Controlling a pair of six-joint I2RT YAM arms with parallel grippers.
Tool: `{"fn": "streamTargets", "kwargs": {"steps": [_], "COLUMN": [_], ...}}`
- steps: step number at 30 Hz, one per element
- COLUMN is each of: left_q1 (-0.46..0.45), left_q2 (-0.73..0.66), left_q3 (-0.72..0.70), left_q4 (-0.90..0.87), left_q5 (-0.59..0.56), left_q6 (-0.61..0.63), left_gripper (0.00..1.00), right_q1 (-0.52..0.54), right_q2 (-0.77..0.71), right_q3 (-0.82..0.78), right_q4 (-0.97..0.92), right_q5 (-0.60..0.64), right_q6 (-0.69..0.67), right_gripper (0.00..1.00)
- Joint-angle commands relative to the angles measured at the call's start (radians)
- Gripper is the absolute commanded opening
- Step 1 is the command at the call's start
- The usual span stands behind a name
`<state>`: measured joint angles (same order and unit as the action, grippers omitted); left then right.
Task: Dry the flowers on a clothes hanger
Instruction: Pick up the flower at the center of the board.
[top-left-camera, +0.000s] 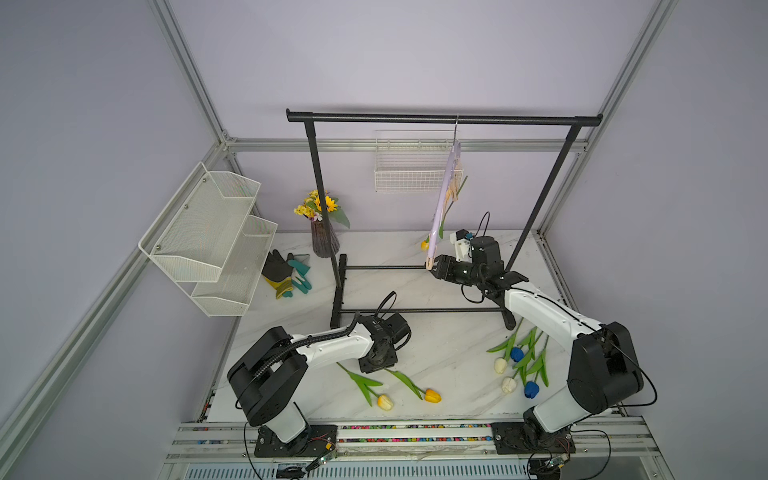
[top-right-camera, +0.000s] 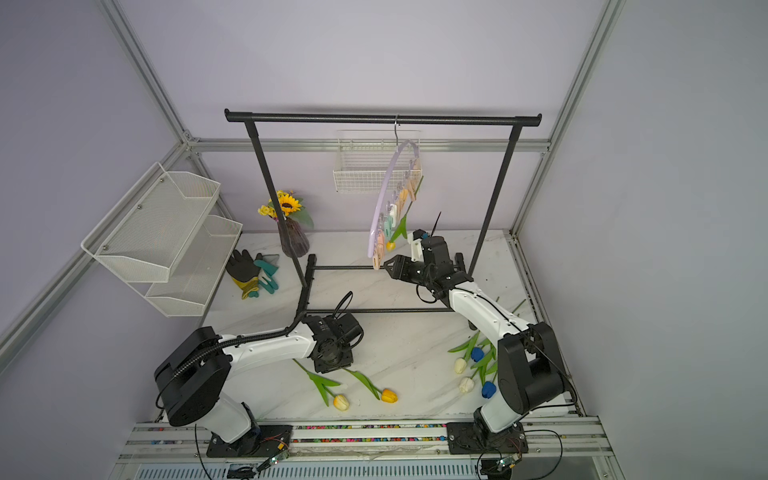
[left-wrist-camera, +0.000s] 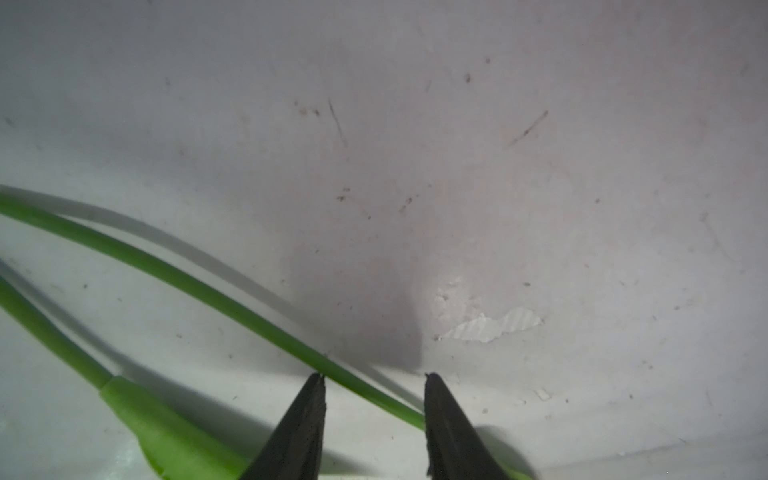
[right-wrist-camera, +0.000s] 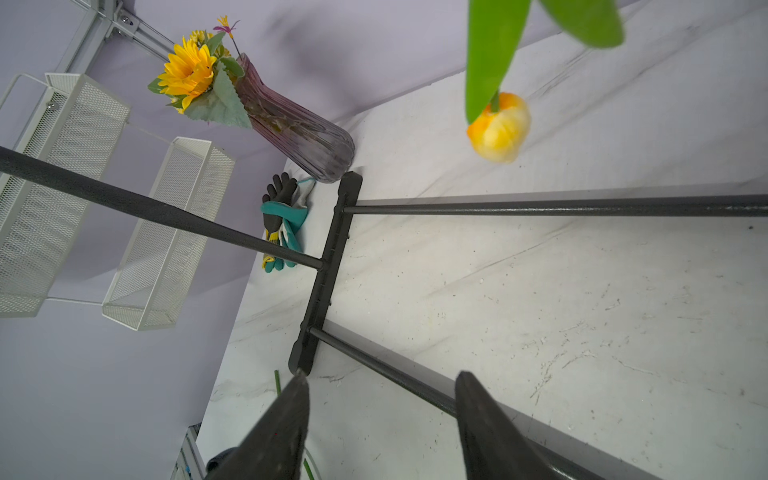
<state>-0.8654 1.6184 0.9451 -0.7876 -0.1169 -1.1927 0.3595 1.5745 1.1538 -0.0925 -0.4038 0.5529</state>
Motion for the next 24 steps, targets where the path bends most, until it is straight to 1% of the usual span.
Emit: {"fn": "streamTargets", "kwargs": {"steps": [1,3,5,8,10,12,16,22,24], "left_q1": [-0.004,-0.003,0.000,0.007,0.011,0.017,0.020,0.039,0.046], "left_q2": [0.024,0.037,0.054,0.071,0.076,0.078,0.080,0.095,0.095], "left_q3": [0.033,0.040,0.046,0.051,0.055,0.057,0.063,0.061,0.056], "left_q4": [-0.045,-0.047,-0.047,-0.047,-0.044,-0.038,-0.013,0.057,0.090], "left_q5": [-0.034,-0.040,-0.039,-0.039,-0.040,-0.038,-0.031,0.020,0.048], "left_q6": [-0.001,0.003,0.010,0.018,0.021,0.022,0.025,0.027,0.025], "left_gripper": [0.38,0.33,0.31,0.24,0.22,0.17,0.15,0.08,0.03], "right_q1": [-0.009,-0.010,-0.012,-0.014,-0.018,-0.019,-0.022,-0.024,-0.024], "right_q2": [-0.021,-0.020,-0.021,-0.021,-0.021,-0.021,-0.016,-0.013,-0.012], "right_q3": [0.008,0.005,0.002,-0.002,-0.004,-0.006,-0.012,-0.015,-0.016], "right_q4": [-0.018,-0.017,-0.017,-0.018,-0.017,-0.016,-0.013,-0.012,-0.010], "right_q5": [0.016,0.016,0.016,0.016,0.016,0.016,0.013,0.010,0.010], "right_q6": [-0.004,-0.004,-0.004,-0.007,-0.008,-0.010,-0.011,-0.015,-0.015], "right_gripper": [0.58,0.58,0.58,0.58,0.59,0.59,0.59,0.59,0.59]}}
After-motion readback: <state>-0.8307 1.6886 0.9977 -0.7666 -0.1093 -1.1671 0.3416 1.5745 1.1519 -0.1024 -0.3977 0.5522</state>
